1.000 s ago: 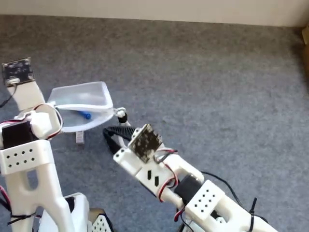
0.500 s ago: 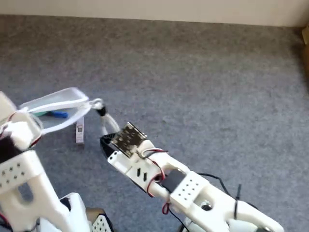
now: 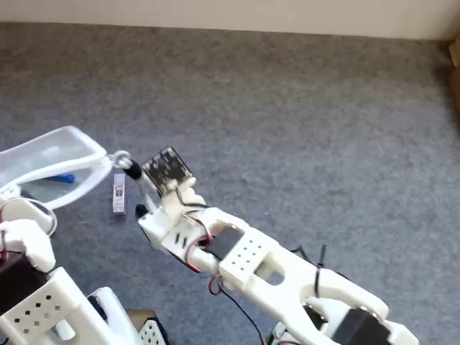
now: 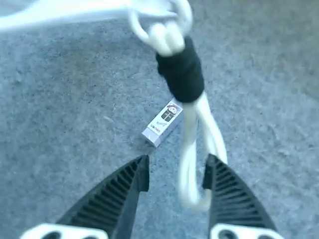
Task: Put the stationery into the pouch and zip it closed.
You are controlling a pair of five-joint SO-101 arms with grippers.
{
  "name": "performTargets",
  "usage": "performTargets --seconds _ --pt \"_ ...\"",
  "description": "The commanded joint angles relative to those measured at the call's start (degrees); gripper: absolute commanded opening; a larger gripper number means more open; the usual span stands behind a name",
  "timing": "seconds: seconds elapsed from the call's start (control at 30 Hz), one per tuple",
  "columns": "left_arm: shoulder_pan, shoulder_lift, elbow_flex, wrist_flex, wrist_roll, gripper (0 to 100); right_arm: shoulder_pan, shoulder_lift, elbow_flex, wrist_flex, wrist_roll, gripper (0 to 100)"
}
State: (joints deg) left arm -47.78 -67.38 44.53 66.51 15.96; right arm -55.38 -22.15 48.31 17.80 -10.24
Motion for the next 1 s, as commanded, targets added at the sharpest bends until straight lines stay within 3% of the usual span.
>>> performTargets --seconds 0.0,0.23,0.73,0.97 --pt "-3.03 -1.8 -1.1 -3.43 1.14 1 -0.75 4.18 -9.54 1.8 -3.08 20.2" --pt "-7.16 -1.8 1.19 -8.0 1.23 1 -1.71 18.77 -20.97 1.8 -4.48 20.2" --pt "-9.54 -1.71 1.27 -8.09 3.43 1 -2.42 44.44 -44.0 2.24 -4.4 20.4" --pt "-9.45 -1.71 1.27 -8.09 3.43 1 -2.24 52.62 -53.67 12.62 -4.31 20.3"
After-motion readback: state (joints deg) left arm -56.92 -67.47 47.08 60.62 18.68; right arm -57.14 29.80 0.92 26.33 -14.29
